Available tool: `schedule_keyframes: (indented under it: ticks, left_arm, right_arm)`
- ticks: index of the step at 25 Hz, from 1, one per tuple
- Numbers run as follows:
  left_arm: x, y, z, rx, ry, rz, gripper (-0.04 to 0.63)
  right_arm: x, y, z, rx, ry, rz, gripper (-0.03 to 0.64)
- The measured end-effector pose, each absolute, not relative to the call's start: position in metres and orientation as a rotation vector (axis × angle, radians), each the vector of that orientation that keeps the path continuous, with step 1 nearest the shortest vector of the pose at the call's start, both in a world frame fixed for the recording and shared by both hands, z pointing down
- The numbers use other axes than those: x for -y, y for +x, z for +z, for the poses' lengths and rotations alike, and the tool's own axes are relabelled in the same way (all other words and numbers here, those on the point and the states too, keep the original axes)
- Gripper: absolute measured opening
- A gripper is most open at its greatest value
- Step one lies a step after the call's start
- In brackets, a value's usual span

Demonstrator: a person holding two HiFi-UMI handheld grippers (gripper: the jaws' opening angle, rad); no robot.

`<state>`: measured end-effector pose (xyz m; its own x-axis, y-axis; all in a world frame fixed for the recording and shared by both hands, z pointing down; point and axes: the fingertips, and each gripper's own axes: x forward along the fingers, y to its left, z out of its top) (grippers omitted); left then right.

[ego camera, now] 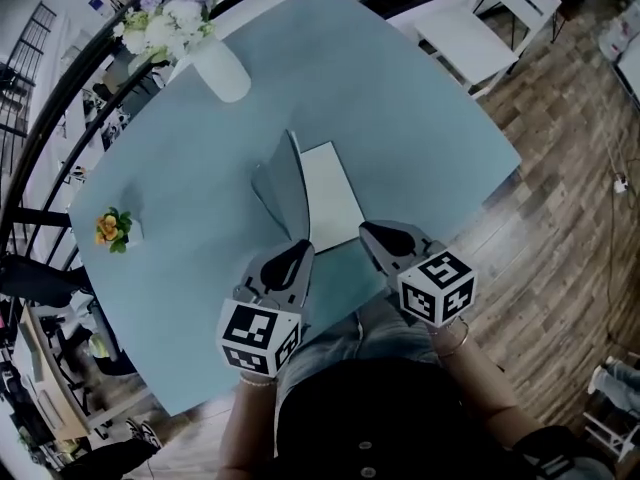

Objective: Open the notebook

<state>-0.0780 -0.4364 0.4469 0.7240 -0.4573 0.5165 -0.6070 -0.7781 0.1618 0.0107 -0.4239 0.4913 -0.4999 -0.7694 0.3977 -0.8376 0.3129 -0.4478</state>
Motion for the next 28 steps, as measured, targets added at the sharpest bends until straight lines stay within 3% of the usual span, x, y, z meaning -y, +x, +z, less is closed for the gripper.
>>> schedule_keyframes:
  ticks: [28]
  left_arm:
    - [0.435, -0.214, 0.459, 0.965, 2.446, 0.456, 0.026]
  right_arm:
    - [0.441, -0.131, 0.483, 2.505, 1.311, 0.845, 0.008]
